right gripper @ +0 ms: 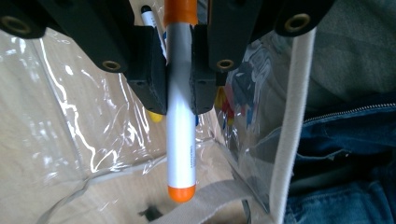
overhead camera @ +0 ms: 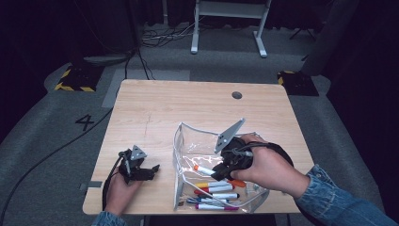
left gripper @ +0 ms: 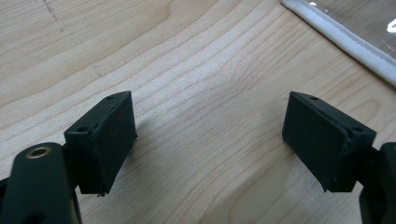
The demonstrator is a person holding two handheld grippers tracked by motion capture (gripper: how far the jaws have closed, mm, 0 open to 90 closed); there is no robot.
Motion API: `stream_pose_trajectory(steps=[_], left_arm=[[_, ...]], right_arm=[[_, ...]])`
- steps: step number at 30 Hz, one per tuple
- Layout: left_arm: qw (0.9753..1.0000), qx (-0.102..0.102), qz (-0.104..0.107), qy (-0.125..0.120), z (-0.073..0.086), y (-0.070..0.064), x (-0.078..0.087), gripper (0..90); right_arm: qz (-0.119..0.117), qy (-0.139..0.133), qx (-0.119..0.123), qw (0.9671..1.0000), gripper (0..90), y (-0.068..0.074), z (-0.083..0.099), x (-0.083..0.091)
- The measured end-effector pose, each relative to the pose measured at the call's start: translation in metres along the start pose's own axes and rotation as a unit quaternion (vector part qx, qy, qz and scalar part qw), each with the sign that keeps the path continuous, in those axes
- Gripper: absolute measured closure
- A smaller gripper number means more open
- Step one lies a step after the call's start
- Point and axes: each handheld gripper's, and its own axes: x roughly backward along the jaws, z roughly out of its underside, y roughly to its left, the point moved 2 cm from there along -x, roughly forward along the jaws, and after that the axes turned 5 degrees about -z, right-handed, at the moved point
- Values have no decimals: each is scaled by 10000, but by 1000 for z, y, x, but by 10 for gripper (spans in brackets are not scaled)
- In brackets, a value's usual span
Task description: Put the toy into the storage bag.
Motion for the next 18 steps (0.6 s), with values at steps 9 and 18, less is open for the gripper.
stream_pose_trajectory(steps=[9,18], left_arm=[[10000,12,4,0,0,0,0,176],[10000,1,0,1,0,0,0,177]], right_arm=[[-163,455,-61,9988,767,-5,-2,-32],[-190,853,-101,9961,767,-13,0,-59]])
